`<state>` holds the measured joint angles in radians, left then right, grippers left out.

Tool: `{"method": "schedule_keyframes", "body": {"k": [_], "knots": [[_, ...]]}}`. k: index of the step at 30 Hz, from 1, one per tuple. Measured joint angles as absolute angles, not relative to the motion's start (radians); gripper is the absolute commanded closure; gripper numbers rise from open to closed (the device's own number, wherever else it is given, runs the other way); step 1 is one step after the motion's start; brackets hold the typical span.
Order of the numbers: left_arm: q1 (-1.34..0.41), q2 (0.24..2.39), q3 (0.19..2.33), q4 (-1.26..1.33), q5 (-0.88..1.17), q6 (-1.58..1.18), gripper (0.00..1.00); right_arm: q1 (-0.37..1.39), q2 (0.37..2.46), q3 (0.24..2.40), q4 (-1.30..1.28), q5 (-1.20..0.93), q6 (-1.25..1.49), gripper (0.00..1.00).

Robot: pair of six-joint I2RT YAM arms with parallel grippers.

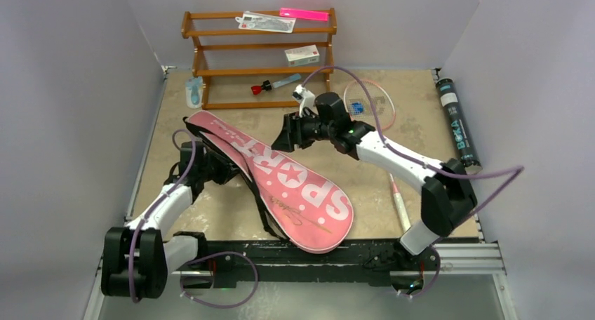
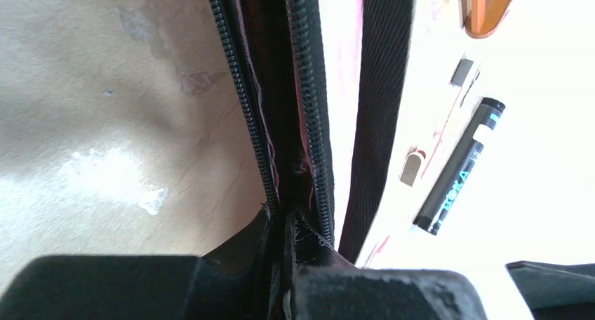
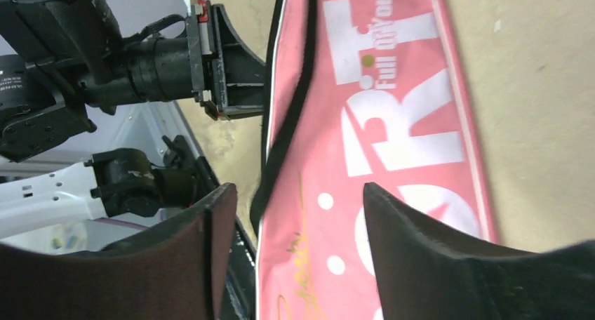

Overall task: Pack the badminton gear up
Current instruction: Pick up the racket from the center of the board.

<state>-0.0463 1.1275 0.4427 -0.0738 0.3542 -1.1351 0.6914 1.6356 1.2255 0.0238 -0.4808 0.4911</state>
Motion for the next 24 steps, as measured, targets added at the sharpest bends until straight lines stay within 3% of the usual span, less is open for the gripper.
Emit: {"method": "schedule_keyframes", "body": {"k": [7,13,19,24], "knots": [[-0.046,1.073,0.443,-0.139,0.329,-1.103,1.00,0.638,1.436,1.224,-0.076,-0.384,0.421,0.27],[-0.046,1.068,0.448,-0.186,0.325,-1.088,1.00,0.486,1.324,1.144,-0.178,-0.168,0.412,0.32],[-0.046,1.005,0.527,-0.302,0.304,-1.077,1.00,0.257,1.312,0.968,-0.243,0.013,0.495,0.32],[-0.046,0.958,0.601,-0.358,0.300,-1.077,1.00,0.213,1.354,0.924,-0.275,0.162,0.529,0.35]]}}
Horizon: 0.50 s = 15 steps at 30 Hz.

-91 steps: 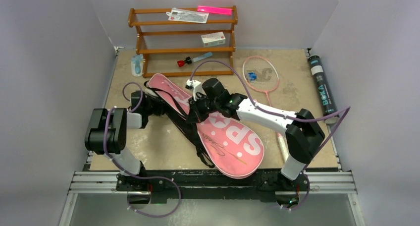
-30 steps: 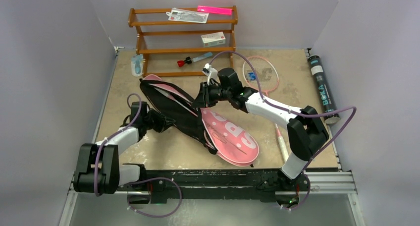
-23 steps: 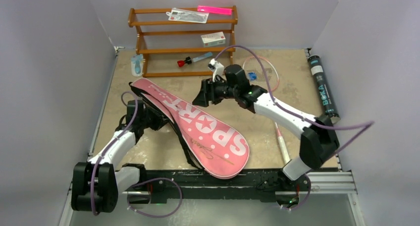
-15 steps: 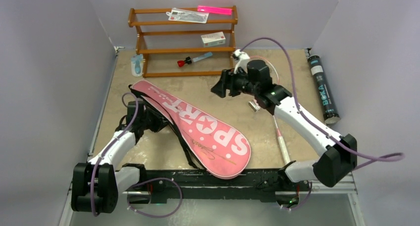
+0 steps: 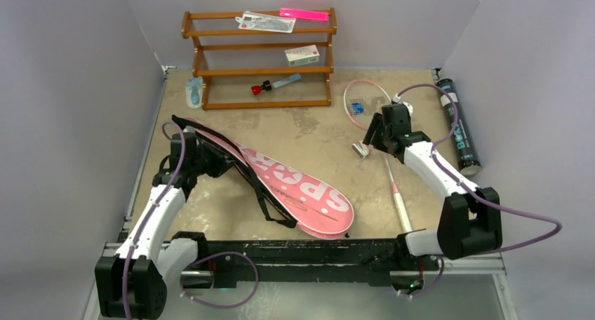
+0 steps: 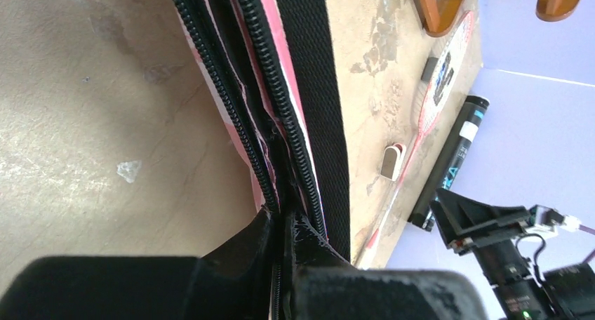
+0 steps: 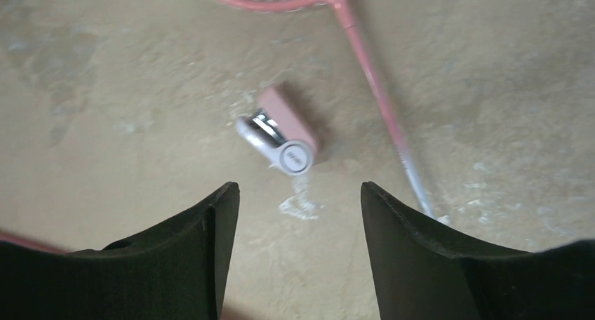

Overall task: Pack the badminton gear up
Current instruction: Pick up the racket from the center of the board.

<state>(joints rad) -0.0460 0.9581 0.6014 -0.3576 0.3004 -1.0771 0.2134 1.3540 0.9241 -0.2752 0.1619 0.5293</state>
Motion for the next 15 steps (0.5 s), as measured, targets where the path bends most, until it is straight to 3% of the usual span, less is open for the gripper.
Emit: {"method": "schedule_keyframes", "body": {"k": [15], "knots": [[-0.046,0.958,0.626,-0.413,0.312,-1.050,1.00,0.134,1.676,0.962,-0.273,0.325,0.450,0.47]]}}
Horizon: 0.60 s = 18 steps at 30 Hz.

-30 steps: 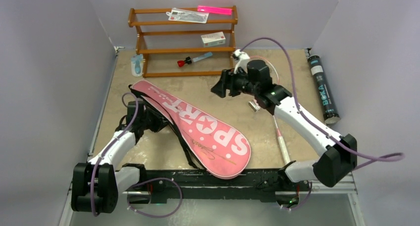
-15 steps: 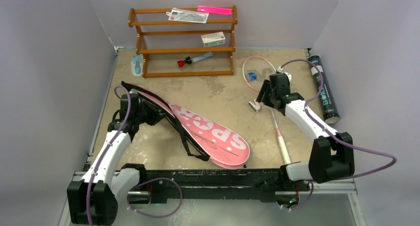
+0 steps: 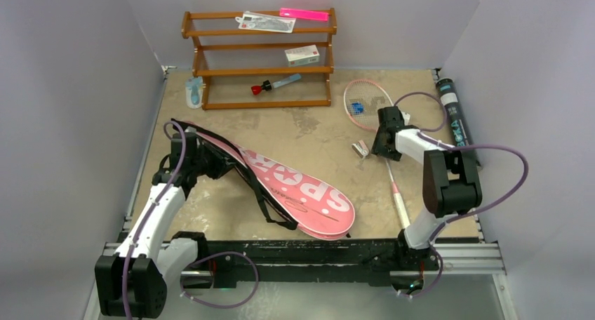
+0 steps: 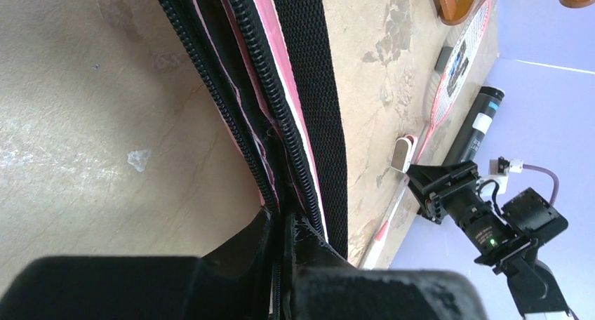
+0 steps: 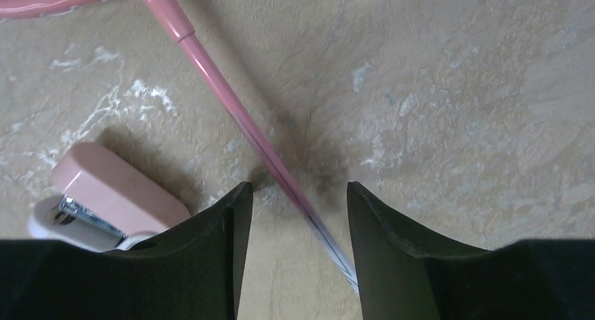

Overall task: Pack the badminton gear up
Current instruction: Pick up the racket from the center of the board.

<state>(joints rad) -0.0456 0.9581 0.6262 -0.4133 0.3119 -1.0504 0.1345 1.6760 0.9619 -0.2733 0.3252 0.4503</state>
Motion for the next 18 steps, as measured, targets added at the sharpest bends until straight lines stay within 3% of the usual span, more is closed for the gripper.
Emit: {"method": "schedule_keyframes", "body": {"k": [2,5,6,12,18], "knots": [[-0.046,0.961,0.626,-0.412,0.316,-1.050,1.00,0.132,1.713,0.984,-0.273,0.324,0.451,0.56],[-0.046,0.968,0.626,-0.409,0.328,-1.050,1.00,0.132,1.754,1.031,-0.270,0.324,0.450,0.95],[-0.046,0.971,0.626,-0.409,0.331,-1.050,1.00,0.132,1.764,1.043,-0.268,0.324,0.444,1.00],[-0.045,0.974,0.625,-0.406,0.337,-1.039,1.00,0.135,1.752,1.059,-0.308,0.324,0.449,1.00],[-0.046,0.980,0.590,-0.371,0.352,-1.038,1.00,0.131,1.588,1.089,-0.366,0.316,0.396,1.00]]}}
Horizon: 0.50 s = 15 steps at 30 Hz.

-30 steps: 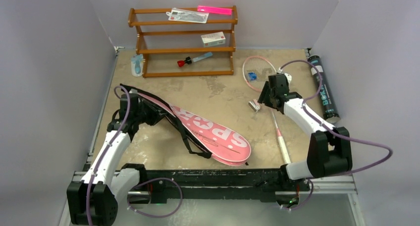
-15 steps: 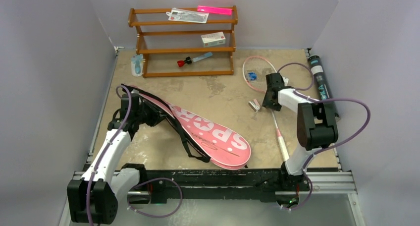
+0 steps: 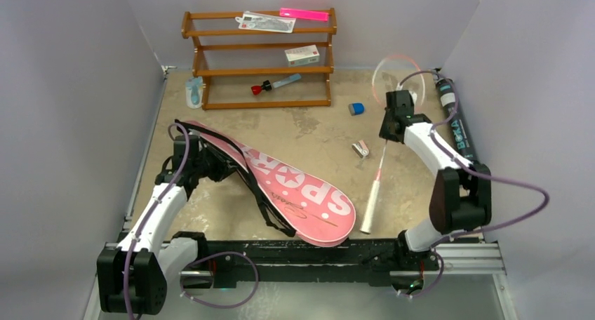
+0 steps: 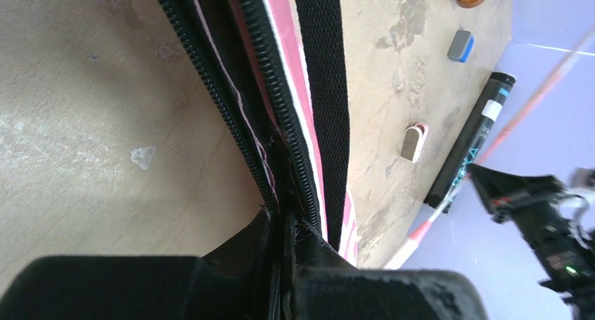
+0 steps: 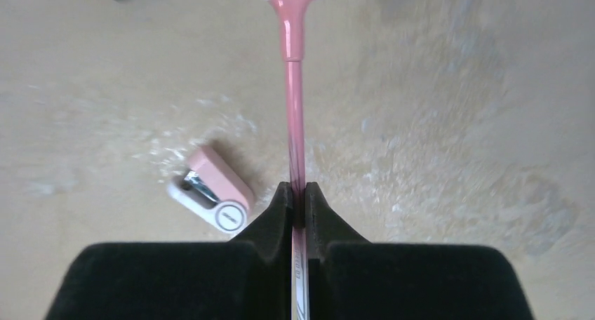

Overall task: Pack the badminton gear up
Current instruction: Pick up the racket from the center of the board.

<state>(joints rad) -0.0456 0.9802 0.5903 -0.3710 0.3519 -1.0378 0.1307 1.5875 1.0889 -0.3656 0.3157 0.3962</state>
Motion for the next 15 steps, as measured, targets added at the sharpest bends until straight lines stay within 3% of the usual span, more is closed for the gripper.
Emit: {"method": "schedule_keyframes", "body": {"k": [9,15], "knots": [[-0.054,1.003,0.537,-0.320,0.362,-1.058,1.00,0.131,1.420,1.231,-0.400,0.147,0.331,1.00],[-0.186,1.019,0.443,-0.170,0.339,-1.177,1.00,0.130,1.306,1.259,-0.437,-0.158,0.326,1.00]]}}
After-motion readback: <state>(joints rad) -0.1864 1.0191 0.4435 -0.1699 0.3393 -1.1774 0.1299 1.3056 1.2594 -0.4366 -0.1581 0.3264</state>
